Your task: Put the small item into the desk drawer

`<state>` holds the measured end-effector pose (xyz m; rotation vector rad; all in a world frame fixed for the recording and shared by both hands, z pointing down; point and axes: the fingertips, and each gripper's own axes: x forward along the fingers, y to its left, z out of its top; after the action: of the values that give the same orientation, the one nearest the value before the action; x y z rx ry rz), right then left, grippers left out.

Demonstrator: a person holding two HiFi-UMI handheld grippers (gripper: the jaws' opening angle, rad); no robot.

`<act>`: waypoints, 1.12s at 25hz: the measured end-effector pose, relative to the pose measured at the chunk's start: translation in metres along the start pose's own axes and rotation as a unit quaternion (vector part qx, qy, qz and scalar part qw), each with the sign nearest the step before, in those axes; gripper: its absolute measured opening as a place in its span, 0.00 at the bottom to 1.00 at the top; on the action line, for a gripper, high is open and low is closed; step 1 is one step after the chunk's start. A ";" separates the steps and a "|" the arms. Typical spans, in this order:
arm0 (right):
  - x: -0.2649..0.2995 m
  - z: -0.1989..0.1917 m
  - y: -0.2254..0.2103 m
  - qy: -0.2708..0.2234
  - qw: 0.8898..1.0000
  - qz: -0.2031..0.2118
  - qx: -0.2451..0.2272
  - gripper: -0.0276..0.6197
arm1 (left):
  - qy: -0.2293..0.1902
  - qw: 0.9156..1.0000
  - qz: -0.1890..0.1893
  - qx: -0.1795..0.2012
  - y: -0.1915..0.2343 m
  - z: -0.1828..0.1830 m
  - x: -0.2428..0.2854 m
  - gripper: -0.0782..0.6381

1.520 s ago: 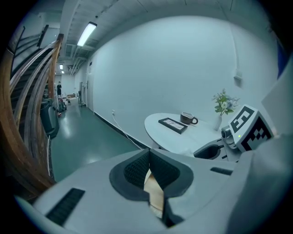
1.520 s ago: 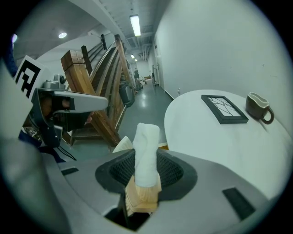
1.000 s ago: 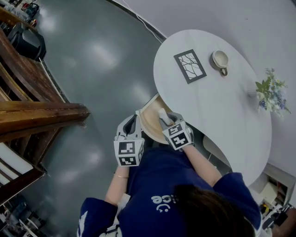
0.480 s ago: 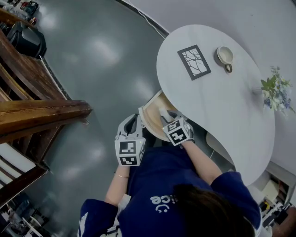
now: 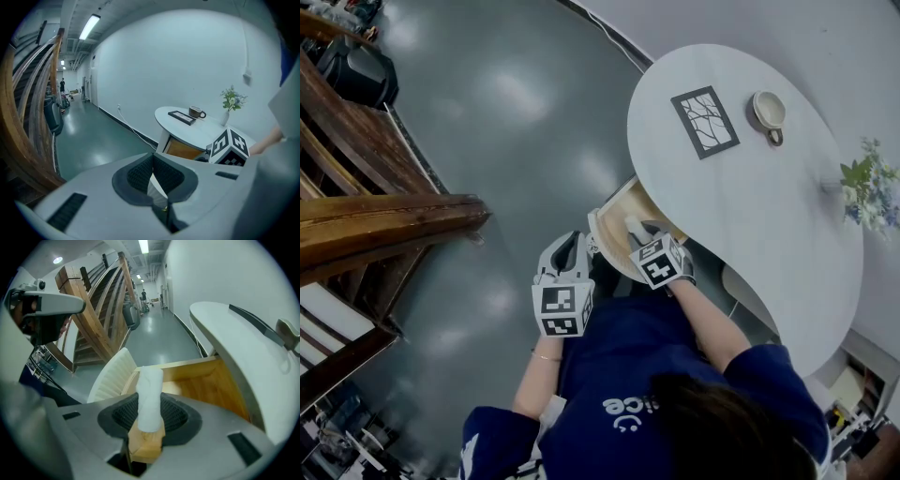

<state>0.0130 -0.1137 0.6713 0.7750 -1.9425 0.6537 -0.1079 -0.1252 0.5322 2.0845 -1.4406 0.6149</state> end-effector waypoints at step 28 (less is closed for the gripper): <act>0.073 -0.028 -0.009 0.089 0.995 0.026 -0.026 0.27 | 0.046 0.999 0.004 -0.025 0.010 -0.034 0.007 0.11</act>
<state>0.0069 -0.1184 0.7500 0.6152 -1.8149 0.6777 -0.1173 -0.1108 0.5640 1.9863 -1.4006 0.6617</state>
